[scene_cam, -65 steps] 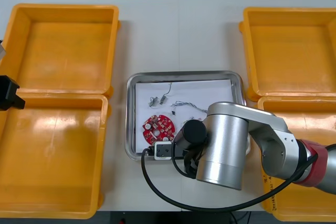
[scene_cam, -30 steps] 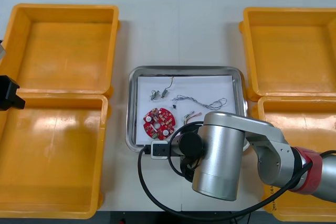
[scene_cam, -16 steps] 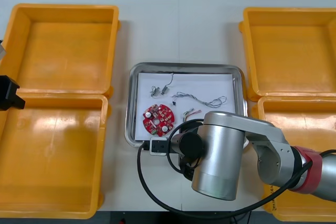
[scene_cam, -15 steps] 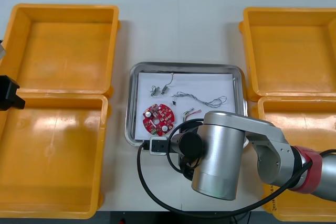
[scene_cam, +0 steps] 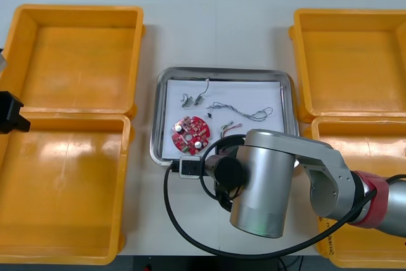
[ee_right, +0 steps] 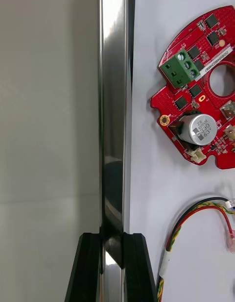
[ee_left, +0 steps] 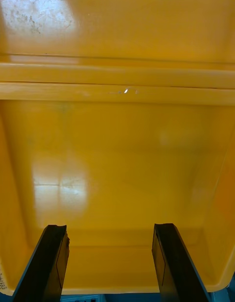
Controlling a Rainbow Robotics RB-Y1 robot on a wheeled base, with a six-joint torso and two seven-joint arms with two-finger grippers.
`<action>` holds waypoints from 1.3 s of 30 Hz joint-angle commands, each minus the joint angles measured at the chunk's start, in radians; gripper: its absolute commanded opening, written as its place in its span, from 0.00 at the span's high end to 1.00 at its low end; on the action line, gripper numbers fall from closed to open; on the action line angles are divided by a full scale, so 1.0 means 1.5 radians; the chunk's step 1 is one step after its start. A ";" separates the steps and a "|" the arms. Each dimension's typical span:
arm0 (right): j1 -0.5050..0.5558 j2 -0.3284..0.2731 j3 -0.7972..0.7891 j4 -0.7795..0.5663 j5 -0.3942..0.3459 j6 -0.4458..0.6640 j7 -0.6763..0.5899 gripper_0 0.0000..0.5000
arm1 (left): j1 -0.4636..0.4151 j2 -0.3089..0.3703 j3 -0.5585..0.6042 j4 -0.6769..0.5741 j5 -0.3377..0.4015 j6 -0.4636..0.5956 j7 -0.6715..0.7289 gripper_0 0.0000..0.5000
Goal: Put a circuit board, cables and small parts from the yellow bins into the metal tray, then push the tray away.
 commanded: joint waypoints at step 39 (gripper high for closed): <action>-0.110 -0.012 0.005 0.166 0.026 -0.180 -0.014 1.00 | 0.009 0.032 0.022 -0.018 0.006 0.004 0.054 0.00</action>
